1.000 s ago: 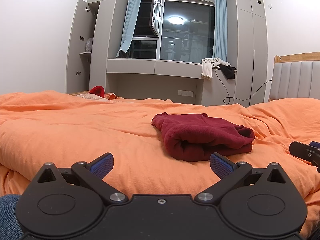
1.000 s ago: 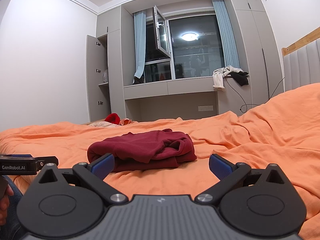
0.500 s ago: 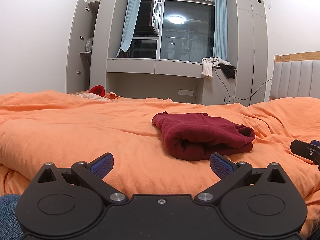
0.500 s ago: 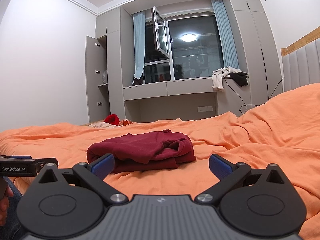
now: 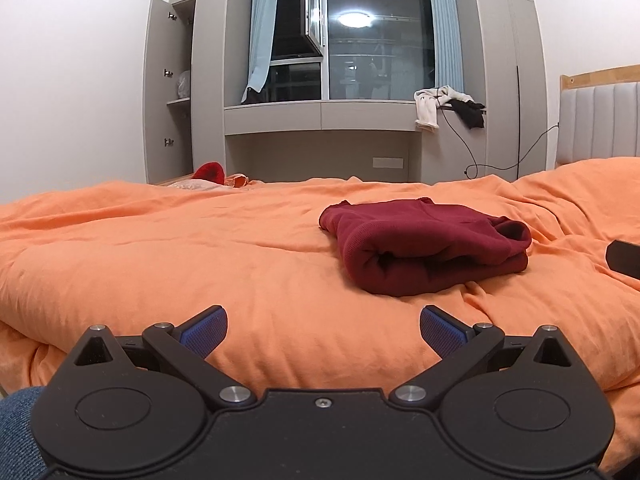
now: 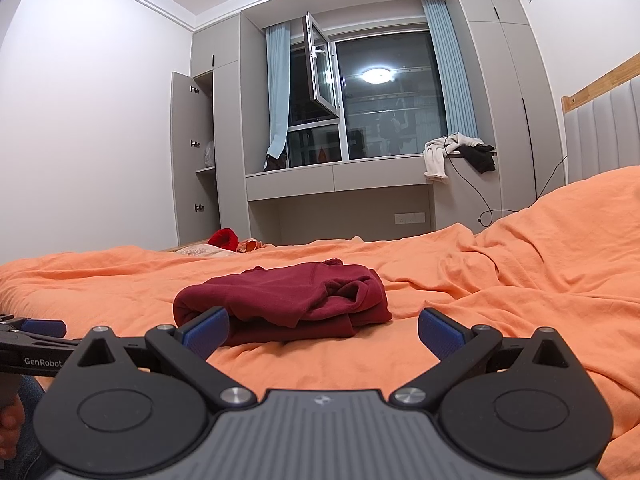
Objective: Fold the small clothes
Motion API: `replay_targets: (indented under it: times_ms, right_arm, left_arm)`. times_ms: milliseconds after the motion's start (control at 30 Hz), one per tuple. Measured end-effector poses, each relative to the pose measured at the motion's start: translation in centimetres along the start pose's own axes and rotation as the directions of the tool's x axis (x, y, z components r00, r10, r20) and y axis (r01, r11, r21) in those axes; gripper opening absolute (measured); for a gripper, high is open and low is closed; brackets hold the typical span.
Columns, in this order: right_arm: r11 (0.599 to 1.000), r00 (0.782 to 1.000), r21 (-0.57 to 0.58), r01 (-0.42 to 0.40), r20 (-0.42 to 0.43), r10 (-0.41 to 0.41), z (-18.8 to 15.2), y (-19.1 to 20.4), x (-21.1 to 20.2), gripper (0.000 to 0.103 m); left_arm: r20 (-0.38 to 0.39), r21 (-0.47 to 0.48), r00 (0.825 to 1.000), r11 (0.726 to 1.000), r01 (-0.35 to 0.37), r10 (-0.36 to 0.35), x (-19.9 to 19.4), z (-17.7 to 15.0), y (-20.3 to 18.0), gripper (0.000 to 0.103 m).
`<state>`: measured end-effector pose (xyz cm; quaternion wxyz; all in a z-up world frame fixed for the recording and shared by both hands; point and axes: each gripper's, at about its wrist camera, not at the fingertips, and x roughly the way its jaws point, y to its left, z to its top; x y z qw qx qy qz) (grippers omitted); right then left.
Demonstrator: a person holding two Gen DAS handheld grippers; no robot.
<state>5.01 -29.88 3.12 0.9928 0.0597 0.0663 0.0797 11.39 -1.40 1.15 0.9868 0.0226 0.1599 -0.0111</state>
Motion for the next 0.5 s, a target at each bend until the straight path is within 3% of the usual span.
replay_targets:
  times_ms: [500]
  right_arm:
    - [1.0, 1.0, -0.005, -0.001, -0.005, 0.001, -0.21, 0.03, 0.05, 0.103]
  left_arm:
    - [-0.005, 0.009, 1.0, 1.0, -0.004, 0.004, -0.02, 0.04, -0.39, 0.102]
